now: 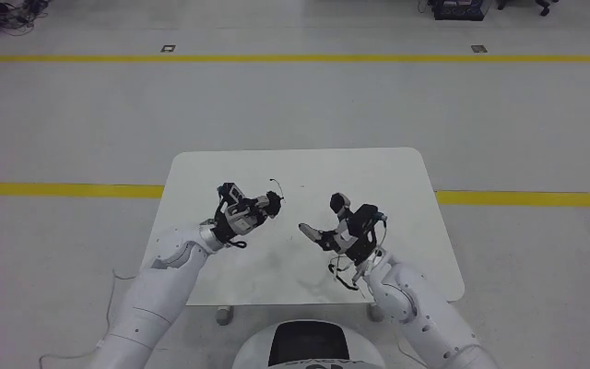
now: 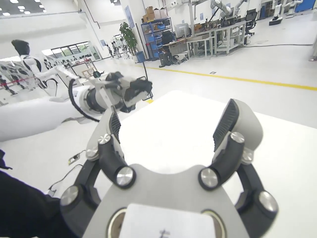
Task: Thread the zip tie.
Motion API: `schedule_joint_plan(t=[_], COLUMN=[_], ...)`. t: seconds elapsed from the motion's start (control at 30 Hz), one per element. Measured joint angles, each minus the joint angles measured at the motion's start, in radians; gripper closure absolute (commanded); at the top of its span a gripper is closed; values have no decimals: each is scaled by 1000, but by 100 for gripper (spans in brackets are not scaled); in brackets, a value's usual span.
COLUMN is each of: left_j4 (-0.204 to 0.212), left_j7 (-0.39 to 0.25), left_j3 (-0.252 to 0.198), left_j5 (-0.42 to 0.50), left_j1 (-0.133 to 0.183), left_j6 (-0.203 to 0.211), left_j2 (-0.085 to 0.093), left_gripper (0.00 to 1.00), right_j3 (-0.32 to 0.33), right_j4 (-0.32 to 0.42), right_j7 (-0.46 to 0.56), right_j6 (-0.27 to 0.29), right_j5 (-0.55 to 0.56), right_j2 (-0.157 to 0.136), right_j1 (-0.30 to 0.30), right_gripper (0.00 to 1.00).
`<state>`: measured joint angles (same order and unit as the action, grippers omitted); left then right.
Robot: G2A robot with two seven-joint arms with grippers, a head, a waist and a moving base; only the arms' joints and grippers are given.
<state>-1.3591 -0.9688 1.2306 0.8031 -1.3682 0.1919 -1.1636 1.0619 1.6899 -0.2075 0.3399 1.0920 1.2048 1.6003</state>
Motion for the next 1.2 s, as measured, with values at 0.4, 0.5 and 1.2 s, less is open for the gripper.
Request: schedule_joint_plan(t=[0.4, 0.5, 1.2], left_j4=[5, 16, 9], left_j7=[15, -8, 10], left_j3=[0, 2, -17], left_j5=[6, 141, 344], left_j1=[-4, -4, -9], left_j6=[-78, -135, -259], left_j2=[-5, -8, -18], left_gripper=[100, 100, 100], right_j3=[-8, -22, -88], right_j4=[-3, -16, -55], right_j7=[-119, -185, -281], right_j6=[0, -12, -100], right_j5=[129, 221, 431], right_j2=[-2, -2, 8], right_j1=[-12, -15, -55], right_gripper=[0, 0, 0])
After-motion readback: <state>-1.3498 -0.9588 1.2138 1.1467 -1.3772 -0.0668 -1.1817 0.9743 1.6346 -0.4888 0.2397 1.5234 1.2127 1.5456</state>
